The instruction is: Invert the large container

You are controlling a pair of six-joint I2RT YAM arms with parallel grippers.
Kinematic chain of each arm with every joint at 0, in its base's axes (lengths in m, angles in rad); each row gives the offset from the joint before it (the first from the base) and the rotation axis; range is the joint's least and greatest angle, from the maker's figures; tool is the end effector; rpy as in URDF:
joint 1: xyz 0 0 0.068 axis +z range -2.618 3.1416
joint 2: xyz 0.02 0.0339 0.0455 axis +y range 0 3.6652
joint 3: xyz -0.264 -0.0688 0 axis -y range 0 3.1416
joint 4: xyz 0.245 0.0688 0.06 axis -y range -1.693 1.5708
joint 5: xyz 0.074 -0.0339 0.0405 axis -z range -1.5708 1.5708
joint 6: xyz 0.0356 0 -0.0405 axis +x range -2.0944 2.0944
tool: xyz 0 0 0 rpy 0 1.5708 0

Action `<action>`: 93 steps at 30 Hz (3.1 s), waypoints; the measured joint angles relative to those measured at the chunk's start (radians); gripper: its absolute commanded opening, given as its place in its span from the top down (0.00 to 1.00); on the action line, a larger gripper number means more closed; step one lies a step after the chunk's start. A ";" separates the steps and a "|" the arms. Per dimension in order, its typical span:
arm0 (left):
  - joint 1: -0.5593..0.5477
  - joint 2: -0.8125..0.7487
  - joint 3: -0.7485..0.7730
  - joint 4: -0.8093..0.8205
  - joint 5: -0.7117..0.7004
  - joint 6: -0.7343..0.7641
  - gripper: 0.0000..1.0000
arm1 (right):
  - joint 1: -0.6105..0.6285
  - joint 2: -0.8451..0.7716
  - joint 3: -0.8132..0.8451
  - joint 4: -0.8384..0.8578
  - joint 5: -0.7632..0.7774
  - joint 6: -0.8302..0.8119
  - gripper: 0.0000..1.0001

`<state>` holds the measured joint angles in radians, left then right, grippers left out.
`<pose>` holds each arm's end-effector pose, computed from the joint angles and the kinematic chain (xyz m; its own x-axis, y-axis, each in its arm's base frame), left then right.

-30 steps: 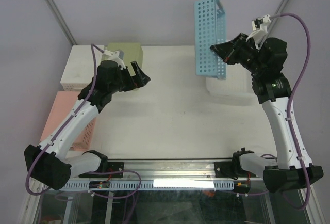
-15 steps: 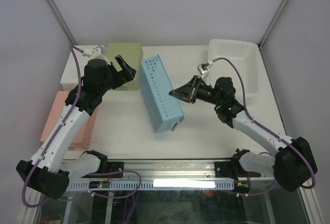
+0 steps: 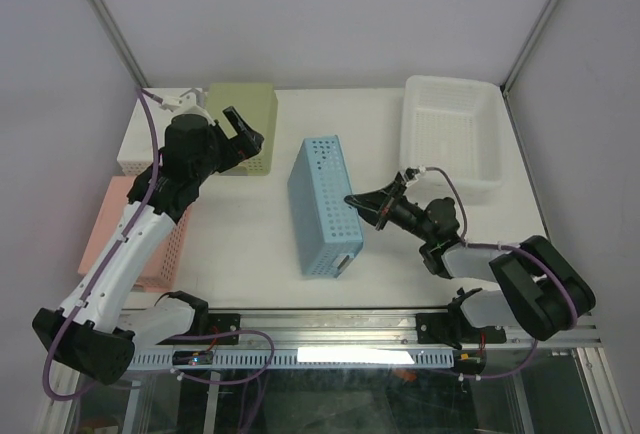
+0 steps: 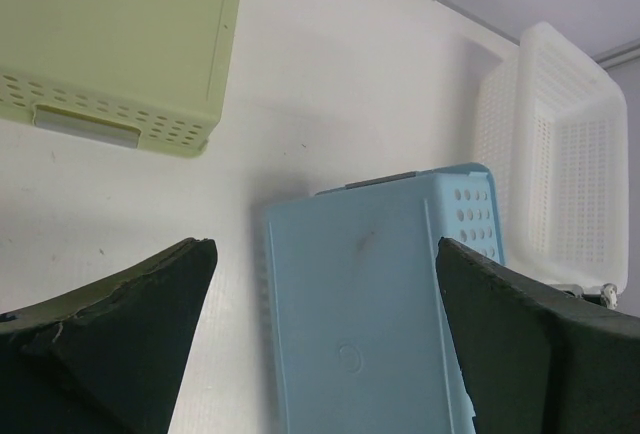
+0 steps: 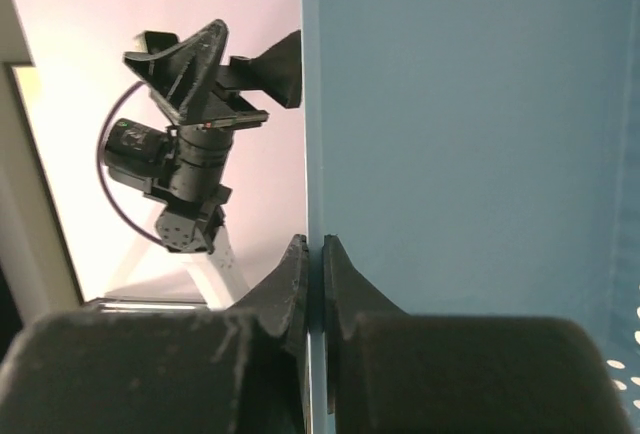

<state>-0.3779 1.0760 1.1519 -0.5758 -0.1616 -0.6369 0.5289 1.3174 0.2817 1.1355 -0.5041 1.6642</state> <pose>0.2160 -0.0796 0.3719 -0.4967 -0.4343 -0.7514 -0.0777 0.8845 -0.4599 0.1942 0.1334 0.1994 -0.8611 0.5065 0.0449 -0.0057 -0.0979 0.9952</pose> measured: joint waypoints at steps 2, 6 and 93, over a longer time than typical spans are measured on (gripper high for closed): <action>0.000 0.005 -0.002 0.000 0.005 0.000 0.01 | -0.015 0.008 -0.050 0.079 0.010 0.041 1.00; 0.000 0.011 -0.005 0.002 0.010 0.000 0.01 | -0.059 0.004 -0.136 0.171 0.026 0.090 1.00; 0.000 -0.005 -0.069 0.076 0.141 0.049 0.01 | 0.503 0.602 0.616 -0.475 0.192 -0.277 0.55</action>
<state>-0.3779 1.0714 1.0828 -0.4995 -0.0204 -0.5880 1.0321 1.9194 0.8974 0.6601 -0.3119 1.3872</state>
